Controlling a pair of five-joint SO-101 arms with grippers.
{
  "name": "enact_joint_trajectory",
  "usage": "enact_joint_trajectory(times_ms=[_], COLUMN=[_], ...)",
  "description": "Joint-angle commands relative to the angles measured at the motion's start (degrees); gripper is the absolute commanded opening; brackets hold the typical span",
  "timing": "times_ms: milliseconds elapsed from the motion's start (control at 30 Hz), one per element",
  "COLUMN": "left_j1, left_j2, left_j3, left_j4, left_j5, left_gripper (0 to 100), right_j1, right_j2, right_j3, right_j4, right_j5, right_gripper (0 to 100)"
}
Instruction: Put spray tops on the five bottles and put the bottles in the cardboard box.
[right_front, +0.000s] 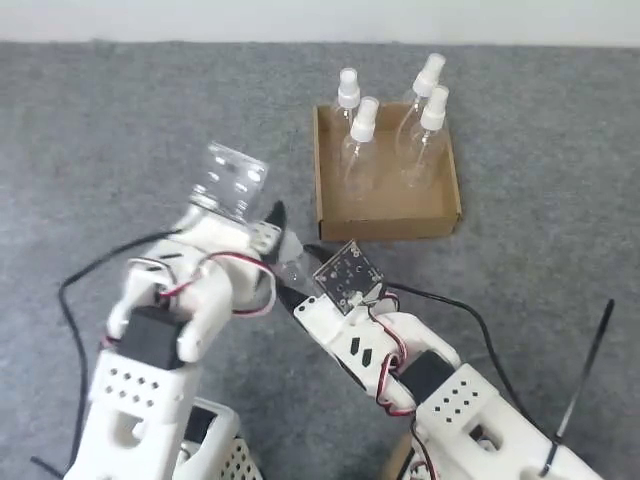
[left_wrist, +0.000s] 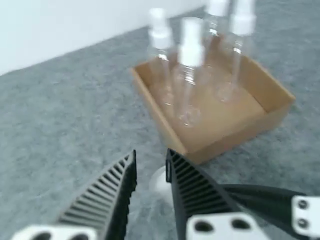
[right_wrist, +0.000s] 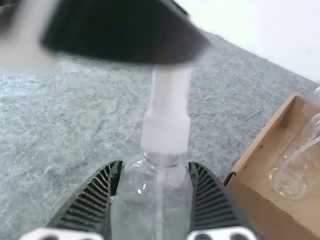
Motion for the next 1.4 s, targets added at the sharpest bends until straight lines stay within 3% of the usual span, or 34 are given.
enact_joint_trajectory(times_ms=[0, 100, 300, 633, 800, 933, 1133, 1367], left_j1=[-4.57, -4.66, -3.08, 5.19, 10.02, 9.32, 3.08, 3.16], left_j2=[-0.53, -0.53, -7.03, -28.75, -27.08, -23.12, -14.86, -12.13], left_j3=[-6.37, -3.91, 9.63, 21.14, 24.13, 25.71, 25.45, 25.45], left_j4=[4.84, 5.19, -4.4, -2.02, -3.96, -9.14, -15.91, -17.23], left_j5=[3.25, 3.52, 3.43, -0.26, -2.73, -4.22, -4.66, -4.66], left_gripper=[9, 9, 9, 22, 22, 22, 22, 22], right_j1=[5.49, 10.15, 14.2, 13.76, 12.53, 7.96, 4.18, 6.55], right_j2=[-1.1, -0.48, -0.22, 20.0, 28.0, 28.88, 25.36, 20.88], right_j3=[-1.76, -6.24, -18.73, -40.35, -53.8, -59.96, -59.6, -54.77], right_j4=[-1.36, 2.07, 10.86, 15.43, 24.31, 33.36, 38.64, 38.73], right_j5=[-0.62, -0.79, -0.88, -0.88, -0.88, -0.97, -0.53, 1.49], right_gripper=[0.6, 0.6, 0.6, 0.6, 0.6, 0.6, 0.6, 0.6])
